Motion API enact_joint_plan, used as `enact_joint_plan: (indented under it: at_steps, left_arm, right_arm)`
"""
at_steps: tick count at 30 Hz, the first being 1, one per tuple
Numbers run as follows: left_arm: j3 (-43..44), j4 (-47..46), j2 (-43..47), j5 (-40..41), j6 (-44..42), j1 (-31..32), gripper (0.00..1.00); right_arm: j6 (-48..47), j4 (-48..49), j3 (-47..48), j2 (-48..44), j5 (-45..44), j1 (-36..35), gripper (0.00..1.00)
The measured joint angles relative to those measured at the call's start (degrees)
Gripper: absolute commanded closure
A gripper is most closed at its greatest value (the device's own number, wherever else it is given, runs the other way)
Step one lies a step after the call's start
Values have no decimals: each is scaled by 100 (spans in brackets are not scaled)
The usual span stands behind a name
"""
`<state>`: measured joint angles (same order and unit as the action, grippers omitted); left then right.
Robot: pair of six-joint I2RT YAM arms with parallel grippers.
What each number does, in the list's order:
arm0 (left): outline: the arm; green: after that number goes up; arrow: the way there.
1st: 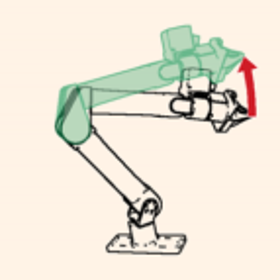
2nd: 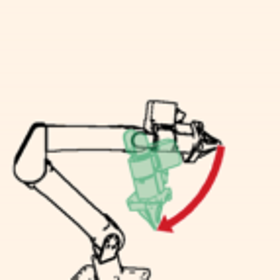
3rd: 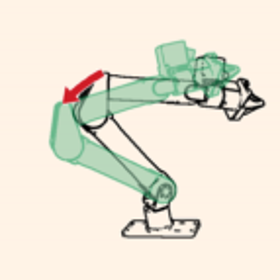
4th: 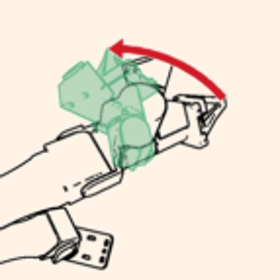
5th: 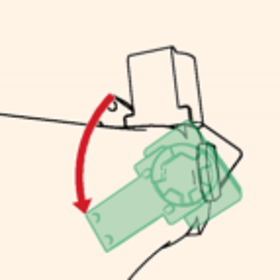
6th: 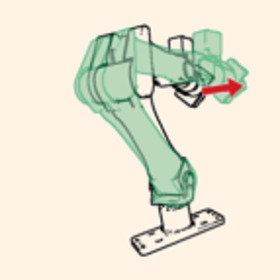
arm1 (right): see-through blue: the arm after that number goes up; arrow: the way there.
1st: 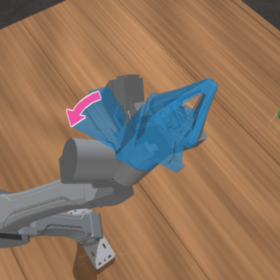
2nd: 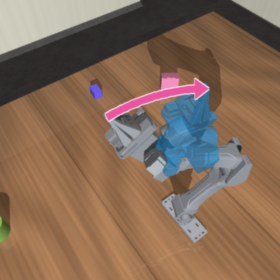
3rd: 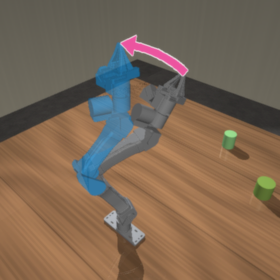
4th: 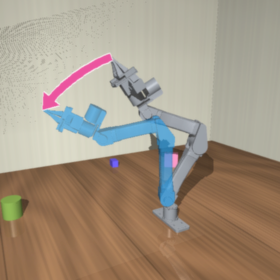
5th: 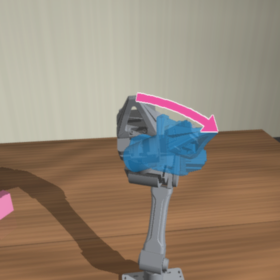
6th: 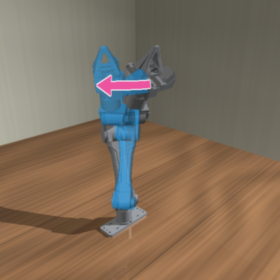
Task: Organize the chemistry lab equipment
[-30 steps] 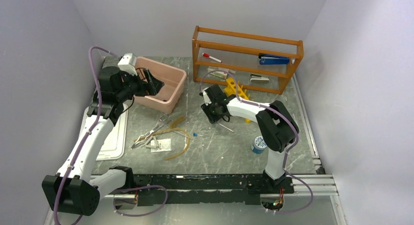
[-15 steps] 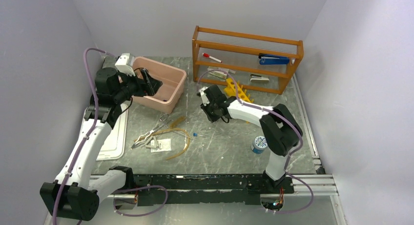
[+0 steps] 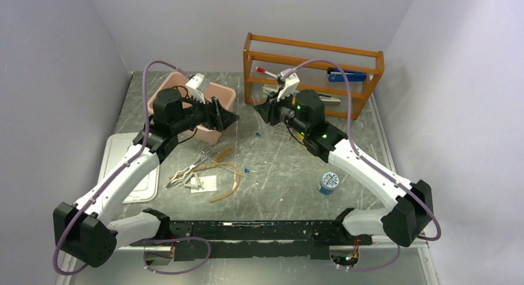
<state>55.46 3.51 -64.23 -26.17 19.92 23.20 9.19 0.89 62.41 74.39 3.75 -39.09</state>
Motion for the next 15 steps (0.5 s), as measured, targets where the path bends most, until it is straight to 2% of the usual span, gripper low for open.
enact_joint_plan:
  at_steps: [4,9,15]
  left_arm:
    - [-140,-680,-168,-157,203,153,22]
    - [-798,-2011,-166,-581,909,417,22]
    - [-1130,-3008,-374,-776,1620,835,30]
  right_arm:
    - [780,588,-122,-289,76,2,80]
    - [1670,1222,-481,-520,52,2,80]
    - [2433,1646,-678,-553,39,2,80]
